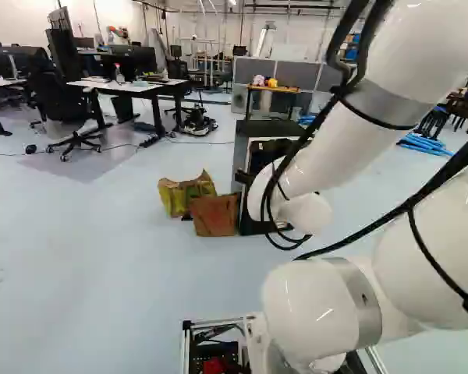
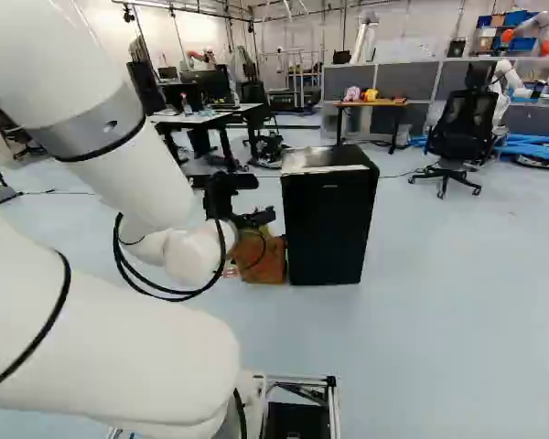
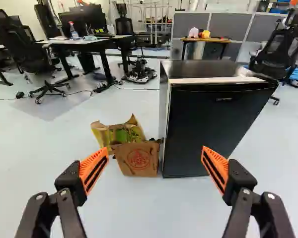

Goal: Grab a drink from the fridge

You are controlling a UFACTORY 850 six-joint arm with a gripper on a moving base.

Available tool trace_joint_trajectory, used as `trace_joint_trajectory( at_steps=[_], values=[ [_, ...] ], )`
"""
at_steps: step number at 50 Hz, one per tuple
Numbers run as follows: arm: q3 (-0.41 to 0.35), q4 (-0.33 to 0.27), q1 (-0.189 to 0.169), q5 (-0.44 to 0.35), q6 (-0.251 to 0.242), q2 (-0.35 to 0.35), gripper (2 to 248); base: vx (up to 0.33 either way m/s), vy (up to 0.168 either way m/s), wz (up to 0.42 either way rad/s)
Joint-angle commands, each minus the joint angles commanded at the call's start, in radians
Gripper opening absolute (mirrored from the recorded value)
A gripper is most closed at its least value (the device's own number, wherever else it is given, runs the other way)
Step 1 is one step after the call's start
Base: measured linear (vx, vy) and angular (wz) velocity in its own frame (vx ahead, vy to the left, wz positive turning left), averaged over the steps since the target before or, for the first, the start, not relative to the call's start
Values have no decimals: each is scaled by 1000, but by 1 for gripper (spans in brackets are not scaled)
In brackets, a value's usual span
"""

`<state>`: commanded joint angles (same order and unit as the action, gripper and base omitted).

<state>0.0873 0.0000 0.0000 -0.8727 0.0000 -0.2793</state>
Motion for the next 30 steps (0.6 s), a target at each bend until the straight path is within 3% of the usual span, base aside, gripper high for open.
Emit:
trace_joint_trajectory(
  at_steps=[30],
  values=[
    [0,0,0,0,0,0,247,-2,0,-18]
  ],
)
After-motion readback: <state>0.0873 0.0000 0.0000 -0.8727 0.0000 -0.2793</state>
